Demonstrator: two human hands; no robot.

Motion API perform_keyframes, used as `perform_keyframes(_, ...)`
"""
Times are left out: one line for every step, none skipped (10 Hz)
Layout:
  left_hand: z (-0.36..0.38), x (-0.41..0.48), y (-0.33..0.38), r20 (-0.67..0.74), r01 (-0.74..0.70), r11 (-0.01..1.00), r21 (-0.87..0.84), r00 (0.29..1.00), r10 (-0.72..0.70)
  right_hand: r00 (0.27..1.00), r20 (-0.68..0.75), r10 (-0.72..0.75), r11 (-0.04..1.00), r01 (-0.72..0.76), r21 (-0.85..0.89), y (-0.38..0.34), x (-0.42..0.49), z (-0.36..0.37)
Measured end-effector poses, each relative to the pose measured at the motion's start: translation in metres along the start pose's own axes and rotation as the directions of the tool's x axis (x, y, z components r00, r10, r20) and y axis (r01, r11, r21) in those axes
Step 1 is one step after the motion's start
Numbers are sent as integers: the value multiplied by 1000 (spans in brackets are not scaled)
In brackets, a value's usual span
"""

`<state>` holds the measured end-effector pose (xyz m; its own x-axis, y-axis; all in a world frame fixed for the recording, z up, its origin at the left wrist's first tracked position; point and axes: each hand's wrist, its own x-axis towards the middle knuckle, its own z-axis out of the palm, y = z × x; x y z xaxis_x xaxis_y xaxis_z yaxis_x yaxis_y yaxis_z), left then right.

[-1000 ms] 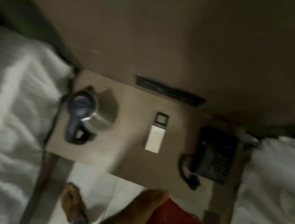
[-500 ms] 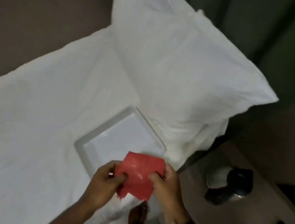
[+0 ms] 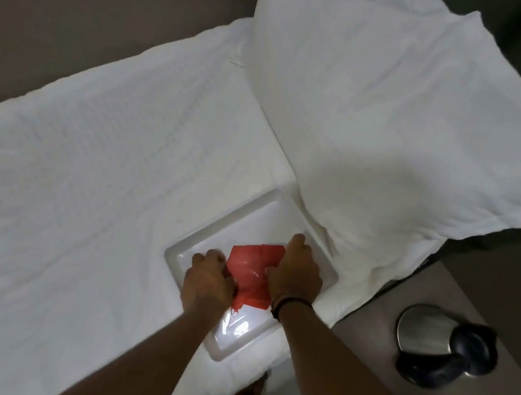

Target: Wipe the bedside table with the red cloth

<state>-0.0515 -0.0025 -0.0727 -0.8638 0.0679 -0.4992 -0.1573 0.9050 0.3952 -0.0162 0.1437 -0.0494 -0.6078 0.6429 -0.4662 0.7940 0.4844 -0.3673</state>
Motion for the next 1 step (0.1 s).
perform_keyframes(0,-13,2,-118,-187,970,156,971,206,996,-90,-26,986,40,161,-2,-12,-14)
